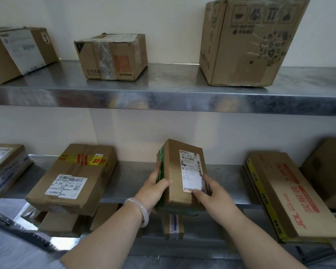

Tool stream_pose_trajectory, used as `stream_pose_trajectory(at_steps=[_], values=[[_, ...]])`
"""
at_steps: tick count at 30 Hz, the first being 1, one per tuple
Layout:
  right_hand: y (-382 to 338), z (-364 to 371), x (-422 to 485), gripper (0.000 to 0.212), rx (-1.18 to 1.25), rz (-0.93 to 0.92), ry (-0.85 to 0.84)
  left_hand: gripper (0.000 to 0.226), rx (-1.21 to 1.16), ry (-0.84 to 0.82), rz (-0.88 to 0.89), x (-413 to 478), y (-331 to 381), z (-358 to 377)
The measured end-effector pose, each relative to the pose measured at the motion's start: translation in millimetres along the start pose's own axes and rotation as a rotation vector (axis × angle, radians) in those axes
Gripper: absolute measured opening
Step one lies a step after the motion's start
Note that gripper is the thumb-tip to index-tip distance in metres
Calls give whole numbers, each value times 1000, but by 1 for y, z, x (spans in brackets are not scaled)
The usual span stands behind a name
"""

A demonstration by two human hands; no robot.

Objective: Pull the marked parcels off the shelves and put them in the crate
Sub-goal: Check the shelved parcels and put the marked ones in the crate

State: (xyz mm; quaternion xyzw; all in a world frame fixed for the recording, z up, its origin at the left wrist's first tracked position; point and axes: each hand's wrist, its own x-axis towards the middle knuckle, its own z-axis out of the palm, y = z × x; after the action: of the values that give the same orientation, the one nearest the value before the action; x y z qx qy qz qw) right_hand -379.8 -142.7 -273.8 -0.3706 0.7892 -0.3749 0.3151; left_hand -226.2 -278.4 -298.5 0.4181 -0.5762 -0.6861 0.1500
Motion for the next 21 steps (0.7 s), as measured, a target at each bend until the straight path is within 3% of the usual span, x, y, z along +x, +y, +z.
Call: stream_pose_trajectory(at_steps=[3, 6, 10, 18, 21], values=[[6, 4, 6, 62, -36, 7, -39, 36, 113, 13, 16, 3, 3, 1], [12, 9, 13, 66, -74, -10, -74, 40, 262, 35, 20, 3, 4, 0], [20, 17, 23, 74, -137, -81, -130, 72, 520, 131, 51, 8, -4, 2], [27, 20, 42, 82, -352, -132, -110, 64, 552, 168, 39, 24, -7, -2], [24, 17, 42, 82, -387, -147, -70, 63, 762, 214, 56, 27, -1, -2]])
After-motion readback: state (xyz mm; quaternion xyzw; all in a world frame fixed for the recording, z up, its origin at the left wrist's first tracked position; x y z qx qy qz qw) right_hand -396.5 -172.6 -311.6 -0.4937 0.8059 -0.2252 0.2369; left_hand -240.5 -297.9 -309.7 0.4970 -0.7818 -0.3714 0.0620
